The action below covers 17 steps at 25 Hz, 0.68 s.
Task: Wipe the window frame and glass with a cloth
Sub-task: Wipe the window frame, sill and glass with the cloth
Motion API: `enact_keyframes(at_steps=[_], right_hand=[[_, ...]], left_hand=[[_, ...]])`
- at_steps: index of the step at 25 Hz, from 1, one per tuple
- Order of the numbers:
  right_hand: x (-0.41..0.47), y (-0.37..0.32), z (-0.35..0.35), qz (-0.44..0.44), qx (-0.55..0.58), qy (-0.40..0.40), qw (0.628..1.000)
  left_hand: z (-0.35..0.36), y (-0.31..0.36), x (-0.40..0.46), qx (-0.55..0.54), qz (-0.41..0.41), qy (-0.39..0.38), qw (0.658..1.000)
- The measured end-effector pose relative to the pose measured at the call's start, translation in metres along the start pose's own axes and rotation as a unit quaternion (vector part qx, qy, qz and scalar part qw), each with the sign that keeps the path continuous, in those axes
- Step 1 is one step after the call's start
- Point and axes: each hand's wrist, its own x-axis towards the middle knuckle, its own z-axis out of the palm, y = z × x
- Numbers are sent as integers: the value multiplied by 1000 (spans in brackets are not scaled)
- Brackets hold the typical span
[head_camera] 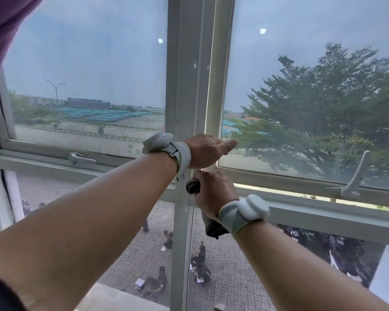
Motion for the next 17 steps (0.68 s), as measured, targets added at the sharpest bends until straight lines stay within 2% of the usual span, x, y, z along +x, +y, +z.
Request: enact_keyframes(at_steps=[7,12,17], right_hand=[[8,-1,-5,9,16,-15,1000],[-3,-1,-25,-35,27,-43,998],[6,9,-43,-3,13,8,1000]], left_hand=[[3,1,0,-4,-1,-10,1000],[3,-2,2,2,7,-7,1000],[4,-3,1,23,6,-4,1000]])
